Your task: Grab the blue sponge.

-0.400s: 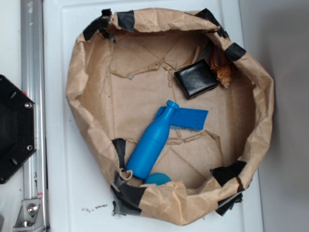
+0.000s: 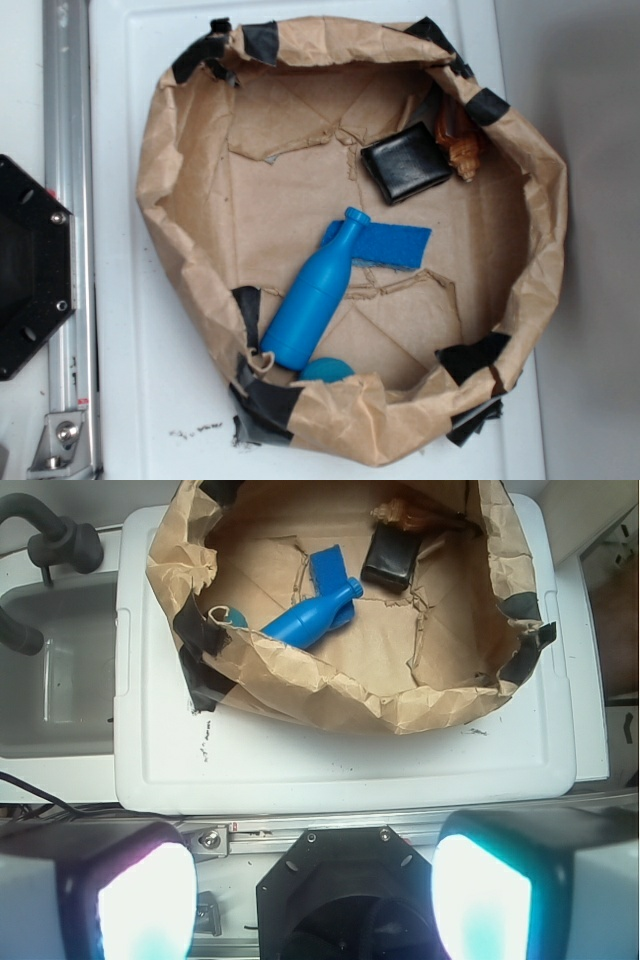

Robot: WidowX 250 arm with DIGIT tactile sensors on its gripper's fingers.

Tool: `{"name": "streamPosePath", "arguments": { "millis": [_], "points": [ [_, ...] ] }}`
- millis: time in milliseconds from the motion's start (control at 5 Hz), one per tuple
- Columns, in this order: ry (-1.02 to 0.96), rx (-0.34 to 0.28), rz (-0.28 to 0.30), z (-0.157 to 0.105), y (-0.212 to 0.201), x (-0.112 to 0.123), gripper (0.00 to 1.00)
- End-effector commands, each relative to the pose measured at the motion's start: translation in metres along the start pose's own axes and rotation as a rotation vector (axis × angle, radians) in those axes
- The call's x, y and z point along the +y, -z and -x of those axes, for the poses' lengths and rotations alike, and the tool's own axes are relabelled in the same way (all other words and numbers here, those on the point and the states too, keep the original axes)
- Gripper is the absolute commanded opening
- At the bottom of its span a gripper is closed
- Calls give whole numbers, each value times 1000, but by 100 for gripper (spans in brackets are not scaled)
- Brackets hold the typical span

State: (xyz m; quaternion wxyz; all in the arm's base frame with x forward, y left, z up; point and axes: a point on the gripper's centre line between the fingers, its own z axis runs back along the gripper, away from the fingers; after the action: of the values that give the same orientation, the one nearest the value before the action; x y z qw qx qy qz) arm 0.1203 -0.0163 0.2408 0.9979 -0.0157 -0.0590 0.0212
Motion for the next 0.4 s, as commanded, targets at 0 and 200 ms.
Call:
{"name": "streamPosePath", "arguments": {
  "millis": [0, 200],
  "points": [
    [-53, -28, -126, -92, 72, 23, 100],
    [19, -46, -132, -127, 116, 19, 100]
  ]
}}
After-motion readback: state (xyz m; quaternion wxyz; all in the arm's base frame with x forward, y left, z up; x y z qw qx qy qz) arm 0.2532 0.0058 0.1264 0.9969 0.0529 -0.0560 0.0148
